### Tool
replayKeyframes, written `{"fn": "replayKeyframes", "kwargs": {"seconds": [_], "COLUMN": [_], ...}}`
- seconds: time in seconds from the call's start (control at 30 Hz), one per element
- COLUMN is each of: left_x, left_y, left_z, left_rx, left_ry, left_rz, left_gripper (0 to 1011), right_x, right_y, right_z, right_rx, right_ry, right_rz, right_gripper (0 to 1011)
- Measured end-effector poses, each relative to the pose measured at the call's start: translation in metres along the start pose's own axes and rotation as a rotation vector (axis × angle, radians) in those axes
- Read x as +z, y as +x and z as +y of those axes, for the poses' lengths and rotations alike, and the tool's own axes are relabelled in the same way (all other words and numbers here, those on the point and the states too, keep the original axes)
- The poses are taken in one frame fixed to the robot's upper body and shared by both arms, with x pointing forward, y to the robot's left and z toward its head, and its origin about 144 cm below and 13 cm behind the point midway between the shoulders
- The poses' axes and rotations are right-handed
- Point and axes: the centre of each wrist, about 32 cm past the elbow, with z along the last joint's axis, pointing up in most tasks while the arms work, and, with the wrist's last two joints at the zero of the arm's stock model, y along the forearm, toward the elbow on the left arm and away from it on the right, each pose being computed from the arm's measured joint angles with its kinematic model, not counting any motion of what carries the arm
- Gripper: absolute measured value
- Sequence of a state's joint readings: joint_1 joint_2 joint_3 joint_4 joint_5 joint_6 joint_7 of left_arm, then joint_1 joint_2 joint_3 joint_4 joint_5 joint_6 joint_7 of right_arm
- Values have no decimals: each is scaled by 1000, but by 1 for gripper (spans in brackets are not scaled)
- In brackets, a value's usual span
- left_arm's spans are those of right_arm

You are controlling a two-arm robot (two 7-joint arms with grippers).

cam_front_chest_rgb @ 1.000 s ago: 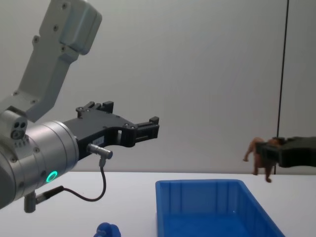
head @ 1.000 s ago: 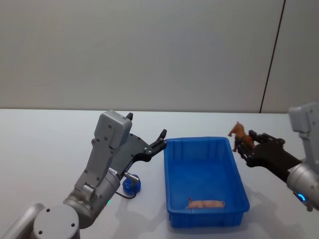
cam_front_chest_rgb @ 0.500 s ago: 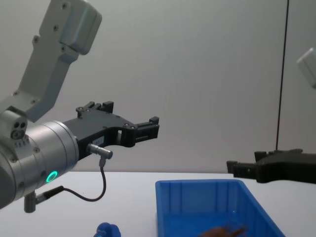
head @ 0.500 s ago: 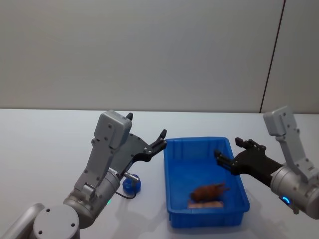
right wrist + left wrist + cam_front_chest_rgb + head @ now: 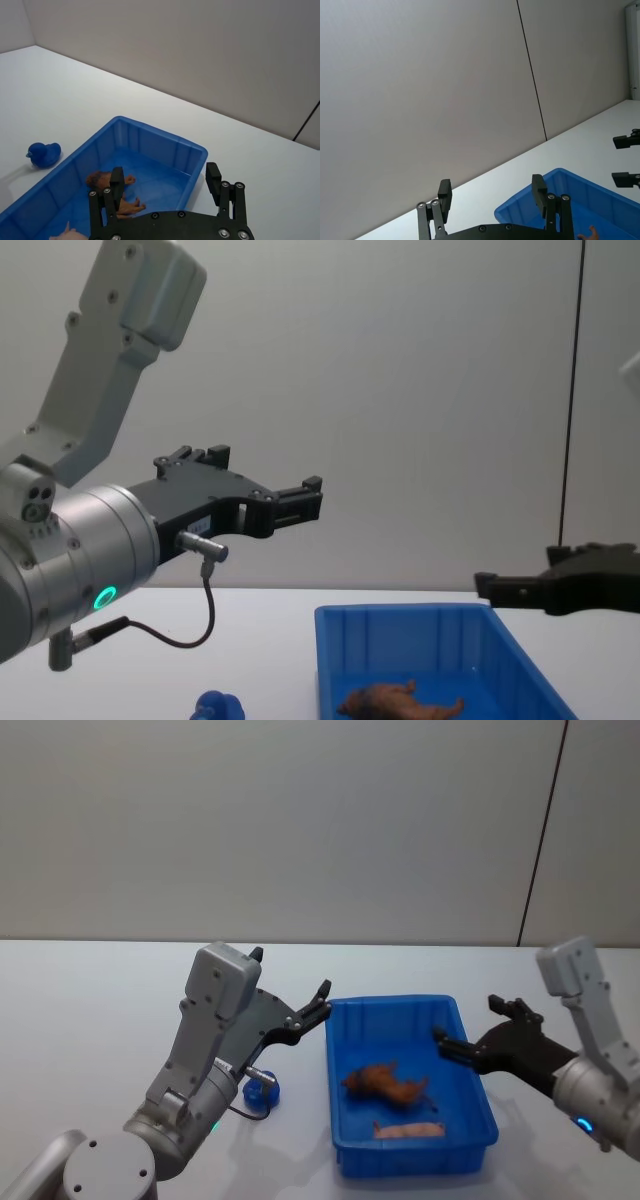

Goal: Pick up the two dolls from the table and place them into the box.

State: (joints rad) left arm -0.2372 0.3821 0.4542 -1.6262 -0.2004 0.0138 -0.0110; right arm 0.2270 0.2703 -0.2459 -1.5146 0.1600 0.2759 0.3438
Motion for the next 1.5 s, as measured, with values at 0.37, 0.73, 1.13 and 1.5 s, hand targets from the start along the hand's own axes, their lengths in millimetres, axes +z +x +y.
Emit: {"fn": "replayKeyframes", "kwargs": {"seconds": [0.37, 0.73, 1.13, 1.5], "left_x": [0, 0, -10, -40], "left_y": [0, 1, 9, 24], "left_z": [0, 1, 9, 20], "left_rx": [0, -7, -20, -48], "left_ry": [0, 15, 69, 151], "left_rz": [0, -14, -15, 34], "left_gripper": [1002, 1002, 1002, 1001], "right_x": [-9, -13, -14, -15], "right_y": [17, 25, 29, 30], "right_z": [-22, -34, -39, -41], "right_rx": [-34, -48, -54, -56], "right_ry": [-1, -4, -5, -6], "right_rz": [0, -1, -1, -2], "right_gripper": [1001, 1001, 1001, 1001]}}
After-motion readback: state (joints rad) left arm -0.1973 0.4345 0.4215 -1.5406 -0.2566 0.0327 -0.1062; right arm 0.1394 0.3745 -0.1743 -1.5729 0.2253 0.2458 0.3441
